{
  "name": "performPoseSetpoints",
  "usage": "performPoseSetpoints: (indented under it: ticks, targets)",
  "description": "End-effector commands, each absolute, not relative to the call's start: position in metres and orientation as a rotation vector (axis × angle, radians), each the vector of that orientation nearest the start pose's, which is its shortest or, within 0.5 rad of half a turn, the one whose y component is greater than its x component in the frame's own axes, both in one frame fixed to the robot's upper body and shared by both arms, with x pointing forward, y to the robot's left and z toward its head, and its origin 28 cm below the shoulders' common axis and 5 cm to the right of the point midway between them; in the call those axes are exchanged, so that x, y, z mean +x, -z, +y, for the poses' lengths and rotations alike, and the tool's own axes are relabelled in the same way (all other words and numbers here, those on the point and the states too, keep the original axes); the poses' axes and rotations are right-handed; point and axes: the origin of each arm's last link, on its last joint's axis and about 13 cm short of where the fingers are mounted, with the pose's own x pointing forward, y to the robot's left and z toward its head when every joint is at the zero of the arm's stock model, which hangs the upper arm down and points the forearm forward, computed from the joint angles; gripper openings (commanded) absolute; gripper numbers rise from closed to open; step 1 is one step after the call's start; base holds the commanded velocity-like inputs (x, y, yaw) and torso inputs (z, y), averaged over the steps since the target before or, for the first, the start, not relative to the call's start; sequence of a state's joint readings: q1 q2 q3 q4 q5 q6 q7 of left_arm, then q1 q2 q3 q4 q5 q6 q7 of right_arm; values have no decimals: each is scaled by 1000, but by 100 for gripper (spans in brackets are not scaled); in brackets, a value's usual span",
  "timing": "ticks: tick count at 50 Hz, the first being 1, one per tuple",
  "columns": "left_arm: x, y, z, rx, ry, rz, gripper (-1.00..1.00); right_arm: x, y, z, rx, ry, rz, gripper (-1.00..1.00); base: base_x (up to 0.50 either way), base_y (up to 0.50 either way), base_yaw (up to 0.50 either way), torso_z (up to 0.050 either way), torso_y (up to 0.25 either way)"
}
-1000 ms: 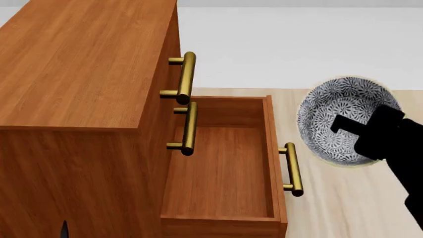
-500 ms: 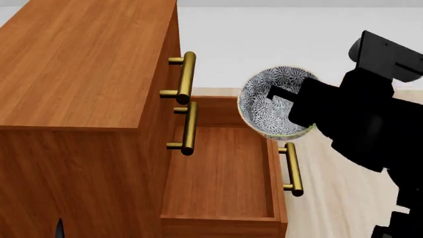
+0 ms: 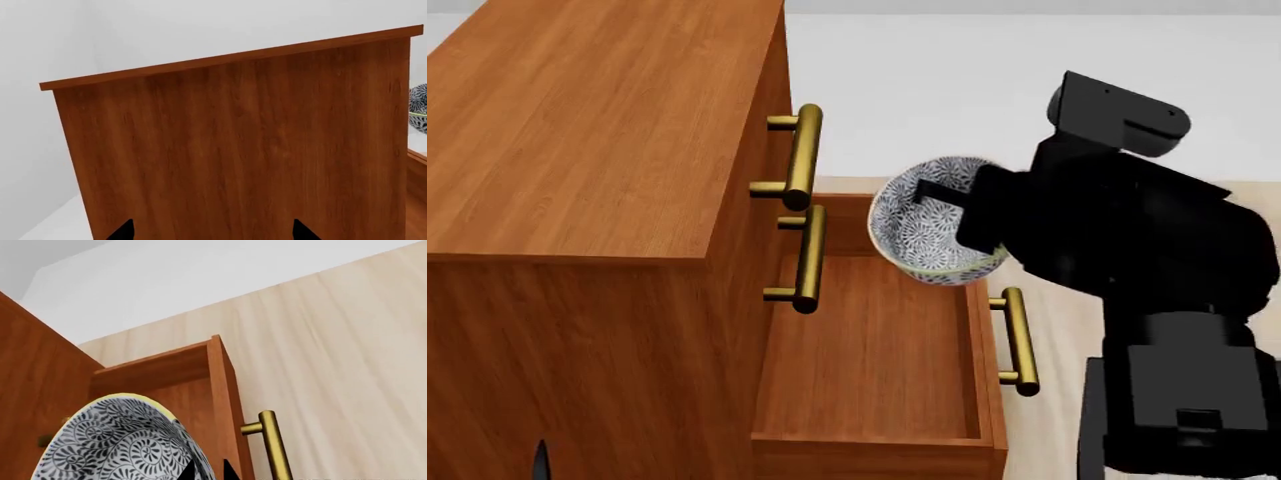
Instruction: Put the bowl in the bottom drawer of the cabinet.
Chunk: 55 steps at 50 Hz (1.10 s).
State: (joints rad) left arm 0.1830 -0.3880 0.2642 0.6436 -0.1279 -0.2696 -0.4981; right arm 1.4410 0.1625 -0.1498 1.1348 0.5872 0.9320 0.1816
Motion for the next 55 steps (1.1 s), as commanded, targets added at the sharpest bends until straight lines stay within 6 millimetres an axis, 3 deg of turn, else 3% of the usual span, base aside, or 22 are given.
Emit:
performPoseSetpoints:
  ticks: [1,8,29,55]
  targets:
    - [153,-87,211,146,-100,-148,100,412,-217,-119,278,13,650,-100,0,0,0,0,0]
    - [154,-87,211,146,-99,-146,100,411,-203,-114,252,19,672,-100,0,0,0,0,0]
    - [154,-85,211,144,-99,-139,100,410,-191,-117,238,59,682,-100,0,0,0,0,0]
    - [155,-86,212,138,-101,-141,100,407,-175,-101,199,27,717,-100,0,0,0,0,0]
